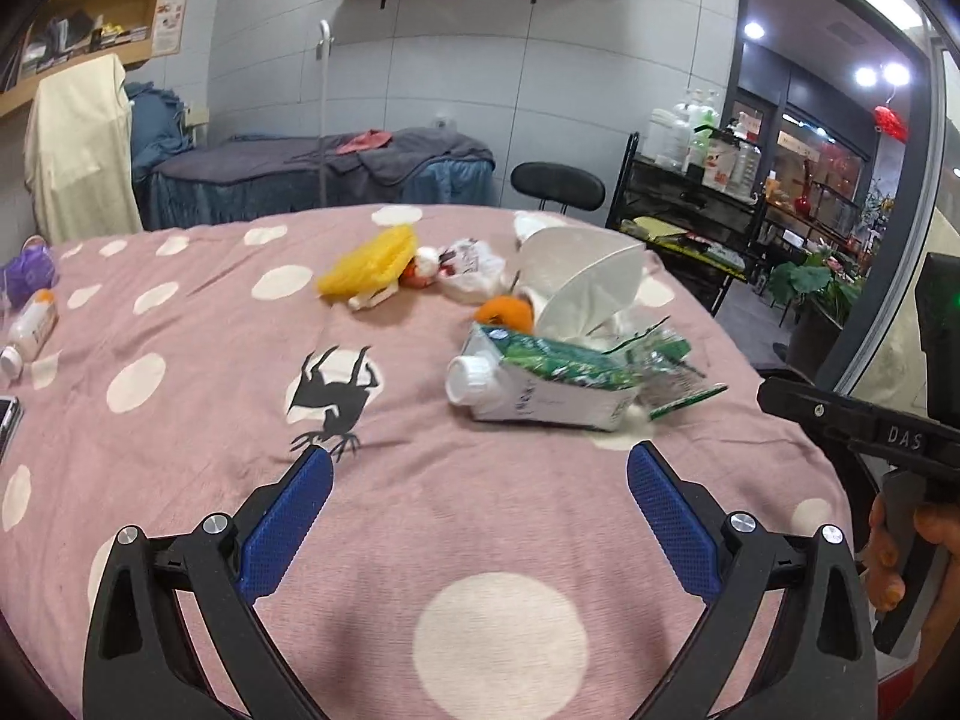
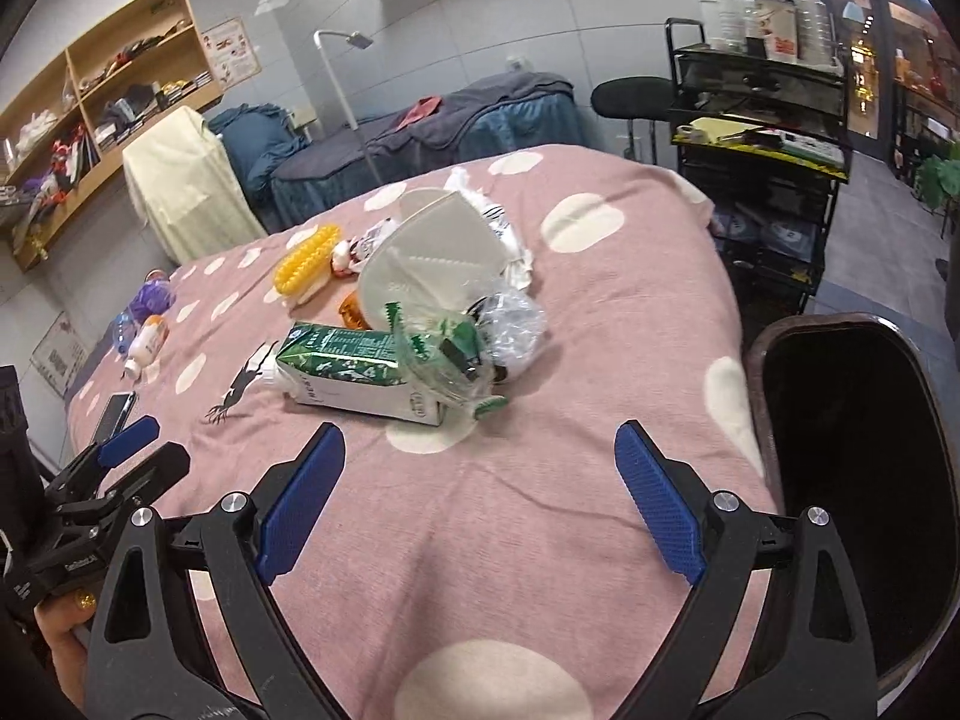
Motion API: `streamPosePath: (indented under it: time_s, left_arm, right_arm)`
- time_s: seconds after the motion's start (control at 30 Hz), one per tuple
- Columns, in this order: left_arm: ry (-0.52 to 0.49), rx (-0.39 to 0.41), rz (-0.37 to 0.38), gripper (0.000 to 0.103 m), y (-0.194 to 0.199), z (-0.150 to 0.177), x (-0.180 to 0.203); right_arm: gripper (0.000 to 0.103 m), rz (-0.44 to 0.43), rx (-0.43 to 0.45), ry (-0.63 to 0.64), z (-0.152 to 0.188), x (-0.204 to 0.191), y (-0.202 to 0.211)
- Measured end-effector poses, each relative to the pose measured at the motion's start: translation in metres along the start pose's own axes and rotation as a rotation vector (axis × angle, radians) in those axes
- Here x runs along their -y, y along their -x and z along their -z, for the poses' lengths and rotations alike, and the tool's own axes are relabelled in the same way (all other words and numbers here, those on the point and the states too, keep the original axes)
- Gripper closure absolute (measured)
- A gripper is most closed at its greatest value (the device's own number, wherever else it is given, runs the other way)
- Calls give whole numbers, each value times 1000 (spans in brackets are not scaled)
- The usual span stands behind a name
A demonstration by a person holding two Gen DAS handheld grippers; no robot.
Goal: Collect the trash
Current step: 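Move both tools back over the bedspread, then grasp the green juice carton with the left tool while the right tool grasps the snack wrapper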
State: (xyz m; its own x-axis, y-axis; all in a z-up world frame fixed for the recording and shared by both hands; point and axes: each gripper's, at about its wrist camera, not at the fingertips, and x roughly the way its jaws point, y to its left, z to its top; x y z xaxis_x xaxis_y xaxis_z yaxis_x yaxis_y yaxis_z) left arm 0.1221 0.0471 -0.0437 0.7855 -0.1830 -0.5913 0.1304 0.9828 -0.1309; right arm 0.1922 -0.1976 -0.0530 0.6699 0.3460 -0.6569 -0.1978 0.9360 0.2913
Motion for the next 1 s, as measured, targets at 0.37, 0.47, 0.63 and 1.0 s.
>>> streamPosePath:
  time_s: [0.37, 0.47, 0.63, 1.0]
  left_arm:
    - [-24, -53, 58, 6, -19, -8, -4]
    - [-73, -81, 84, 6, -26, -11, 3]
    - [-158, -123, 116, 6, -45, -22, 8]
    - [-487, -259, 187, 6, -107, -59, 28]
  right_arm:
    - [13, -13, -109, 75, -28, -20, -50]
    - [21, 12, -133, 113, -36, -23, -65]
    - [59, -12, -200, 106, -36, -18, -81]
    - [77, -40, -156, 69, -24, -7, -50]
